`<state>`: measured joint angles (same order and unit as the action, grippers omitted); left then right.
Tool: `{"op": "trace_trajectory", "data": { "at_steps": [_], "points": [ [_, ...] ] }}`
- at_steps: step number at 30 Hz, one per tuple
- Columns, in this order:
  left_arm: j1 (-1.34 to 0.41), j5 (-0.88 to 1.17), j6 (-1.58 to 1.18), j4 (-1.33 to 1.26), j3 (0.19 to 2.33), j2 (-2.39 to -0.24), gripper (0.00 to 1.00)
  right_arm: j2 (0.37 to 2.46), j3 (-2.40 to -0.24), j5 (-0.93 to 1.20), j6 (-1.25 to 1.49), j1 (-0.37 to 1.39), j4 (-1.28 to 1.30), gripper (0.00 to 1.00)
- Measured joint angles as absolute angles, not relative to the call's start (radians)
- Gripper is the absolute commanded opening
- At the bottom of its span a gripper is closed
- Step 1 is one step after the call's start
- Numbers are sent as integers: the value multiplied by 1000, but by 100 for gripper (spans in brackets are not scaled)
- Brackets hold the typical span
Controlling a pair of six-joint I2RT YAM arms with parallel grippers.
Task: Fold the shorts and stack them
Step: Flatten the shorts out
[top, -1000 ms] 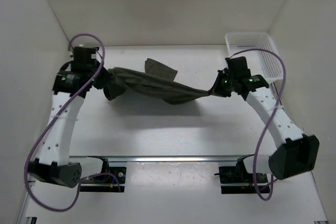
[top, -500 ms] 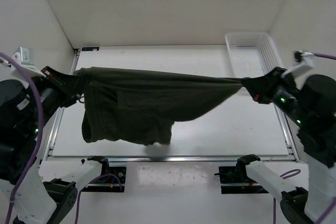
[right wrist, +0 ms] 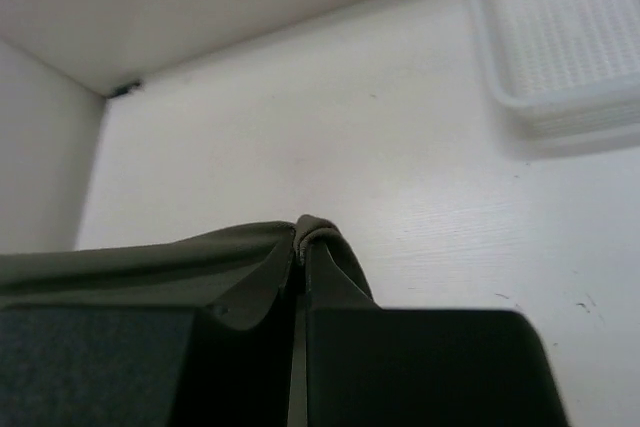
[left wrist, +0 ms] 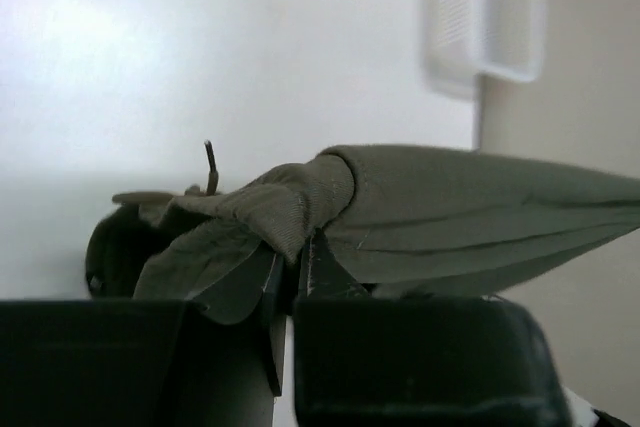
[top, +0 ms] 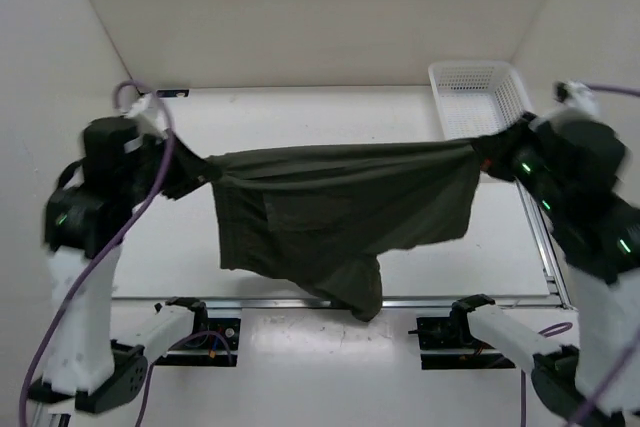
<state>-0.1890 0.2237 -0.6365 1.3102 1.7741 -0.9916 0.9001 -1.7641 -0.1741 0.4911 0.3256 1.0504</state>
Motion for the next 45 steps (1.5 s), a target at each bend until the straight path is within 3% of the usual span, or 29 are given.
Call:
{"op": "trace_trajectory", "data": {
  "at_steps": [3,7,8,9,10,11,12,15,18,20,23,25,27,32,39,43,45],
  "points": [
    [-181,220,-636,1235,1583,-1106,10,1078,-1676,-234,459,323,967,0],
    [-124,217,-630,1122,1550,-1420,10,1435,-1657,-279,427,317,813,0],
    [-107,210,-627,1093,1582,-1526,26,1541,-1677,-280,419,314,780,3],
    [-93,201,-619,1081,1629,-1630,39,1649,-1712,-276,414,308,765,15],
    [-80,194,-615,1087,1721,-1755,64,1774,-1795,-268,413,301,779,30],
    [-67,186,-605,1072,1826,-1883,88,1904,-1892,-255,416,291,763,57],
    [-54,180,-605,1064,1946,-2011,100,2041,-2006,-240,414,279,755,67],
    [-31,157,-588,1137,2339,-2342,100,2292,-2232,-199,434,252,759,84],
    [-16,141,-577,1169,2473,-2463,100,2318,-2222,-183,441,237,780,84],
    [-13,131,-568,1156,2329,-2386,100,2255,-2145,-178,445,238,776,81],
    [-12,117,-559,1132,2027,-2160,83,2035,-1887,-153,464,256,739,74],
    [-12,112,-550,1118,1829,-1977,80,1852,-1707,-134,471,280,719,73],
    [-13,115,-541,1089,1639,-1787,90,1678,-1533,-117,484,313,687,71],
    [-16,152,-556,1047,1226,-1473,100,1367,-1145,-47,534,416,662,70],
    [-41,204,-605,929,939,-1556,100,1316,-871,28,621,593,674,78],
    [-47,187,-615,872,962,-1646,83,1356,-867,80,630,652,644,78],
    [-48,171,-624,853,987,-1672,46,1399,-867,112,632,659,619,78]
  ]
}}
